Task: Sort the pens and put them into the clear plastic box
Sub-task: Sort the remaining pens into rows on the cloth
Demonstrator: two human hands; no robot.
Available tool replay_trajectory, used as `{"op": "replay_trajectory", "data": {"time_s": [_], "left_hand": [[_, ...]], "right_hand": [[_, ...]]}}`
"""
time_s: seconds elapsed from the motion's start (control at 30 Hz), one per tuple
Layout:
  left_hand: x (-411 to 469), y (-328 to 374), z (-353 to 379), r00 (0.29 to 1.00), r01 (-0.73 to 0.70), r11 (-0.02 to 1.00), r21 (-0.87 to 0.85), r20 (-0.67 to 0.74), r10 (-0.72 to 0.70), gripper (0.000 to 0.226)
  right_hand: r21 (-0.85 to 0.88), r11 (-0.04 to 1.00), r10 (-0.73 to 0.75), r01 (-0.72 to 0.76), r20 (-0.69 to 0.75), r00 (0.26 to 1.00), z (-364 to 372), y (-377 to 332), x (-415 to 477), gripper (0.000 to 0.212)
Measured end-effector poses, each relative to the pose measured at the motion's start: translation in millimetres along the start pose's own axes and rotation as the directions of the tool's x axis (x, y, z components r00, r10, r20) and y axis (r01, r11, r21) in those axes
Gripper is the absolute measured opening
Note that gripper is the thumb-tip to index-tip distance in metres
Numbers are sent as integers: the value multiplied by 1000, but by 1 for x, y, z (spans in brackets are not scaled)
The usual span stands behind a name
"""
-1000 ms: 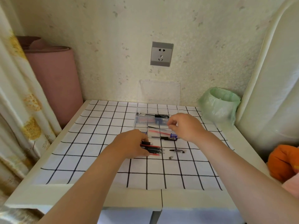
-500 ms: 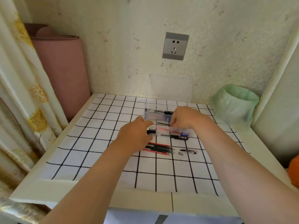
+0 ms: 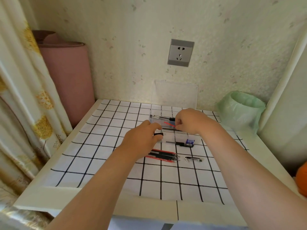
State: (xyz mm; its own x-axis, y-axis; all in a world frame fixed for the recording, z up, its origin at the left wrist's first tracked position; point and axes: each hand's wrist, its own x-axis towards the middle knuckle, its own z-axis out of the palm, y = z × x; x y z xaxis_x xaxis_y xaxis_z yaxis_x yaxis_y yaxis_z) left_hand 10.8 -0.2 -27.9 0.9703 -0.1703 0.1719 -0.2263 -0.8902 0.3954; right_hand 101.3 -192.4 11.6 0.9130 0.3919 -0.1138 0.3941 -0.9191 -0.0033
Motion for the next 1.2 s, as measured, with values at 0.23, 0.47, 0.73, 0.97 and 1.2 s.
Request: {"op": "replay_trajectory", "data": {"time_s": [0.23,0.47,0.73,0.97,1.2], "left_hand": [[-3,4,-5,995,3,999,-37,104,1,21],[-9,8,-5,991,-8,997,-78,132,19,21],[-10,11,-3,985,-14,988,-152,170,40,26],[-5,13,2,982,-19,979,-203,181,57,24],[-5,21,1,975,-12,975,-222,212,61,28]], "right_hand": [[261,961,-31,86,-207,978,-9,-1,-35,22],[453,888,1,79,-172,985,8,8,-82,16],[321,945,-11,68,-176,984,18,10,-90,15],[253,964,-40,81,-164,986,21,13,-90,17],[236,967,-60,93,-143,988,20,11,-91,18]]}}
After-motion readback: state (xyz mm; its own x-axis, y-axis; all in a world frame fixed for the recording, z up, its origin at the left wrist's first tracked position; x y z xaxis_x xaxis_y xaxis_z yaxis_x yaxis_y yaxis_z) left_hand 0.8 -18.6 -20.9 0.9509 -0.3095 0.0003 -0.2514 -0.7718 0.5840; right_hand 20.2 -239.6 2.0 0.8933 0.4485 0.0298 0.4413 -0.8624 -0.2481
